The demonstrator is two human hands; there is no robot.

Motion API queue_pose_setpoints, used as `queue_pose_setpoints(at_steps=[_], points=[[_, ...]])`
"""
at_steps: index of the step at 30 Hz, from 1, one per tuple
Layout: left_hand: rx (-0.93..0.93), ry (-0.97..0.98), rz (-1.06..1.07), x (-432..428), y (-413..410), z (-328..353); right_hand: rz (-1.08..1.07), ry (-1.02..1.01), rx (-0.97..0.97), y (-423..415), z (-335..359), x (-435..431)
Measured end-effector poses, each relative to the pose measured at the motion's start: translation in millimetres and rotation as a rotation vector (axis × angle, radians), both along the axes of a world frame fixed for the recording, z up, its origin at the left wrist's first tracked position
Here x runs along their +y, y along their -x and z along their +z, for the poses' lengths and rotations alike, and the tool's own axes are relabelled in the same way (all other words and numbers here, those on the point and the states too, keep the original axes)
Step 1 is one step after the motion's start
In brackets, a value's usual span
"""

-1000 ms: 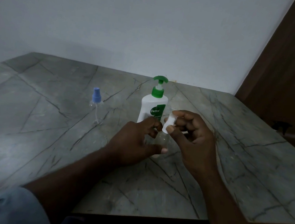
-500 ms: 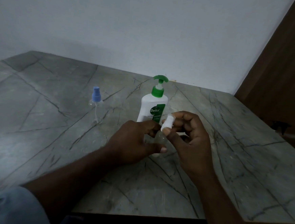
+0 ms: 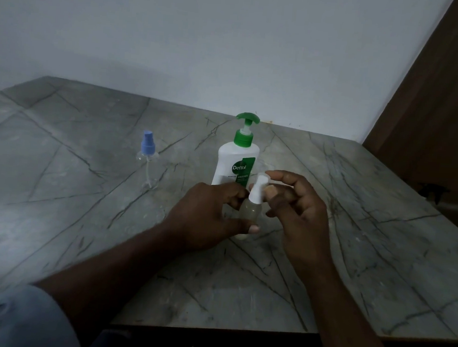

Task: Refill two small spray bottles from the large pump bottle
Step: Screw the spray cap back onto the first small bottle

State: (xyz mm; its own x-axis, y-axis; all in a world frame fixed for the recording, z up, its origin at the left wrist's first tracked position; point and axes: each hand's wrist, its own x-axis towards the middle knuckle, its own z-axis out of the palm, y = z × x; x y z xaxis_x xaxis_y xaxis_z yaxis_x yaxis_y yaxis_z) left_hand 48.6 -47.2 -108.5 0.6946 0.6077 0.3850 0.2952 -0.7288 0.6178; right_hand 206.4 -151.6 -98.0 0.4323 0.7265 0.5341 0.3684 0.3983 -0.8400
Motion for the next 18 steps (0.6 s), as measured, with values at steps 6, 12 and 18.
queue_pose_setpoints(at_steps=[6,12,18], points=[[0.012,0.012,0.011,-0.4,-0.4,-0.3,-0.115,-0.026,0.068,-5.9,1.0,-2.5],[-0.007,-0.008,0.017,-1.7,-0.1,-0.1,0.031,0.077,-0.083,-1.7,-2.7,-1.1],[0.010,-0.008,0.017,-2.3,-0.1,0.8,-0.041,0.083,-0.129,0.0,-3.4,0.2]])
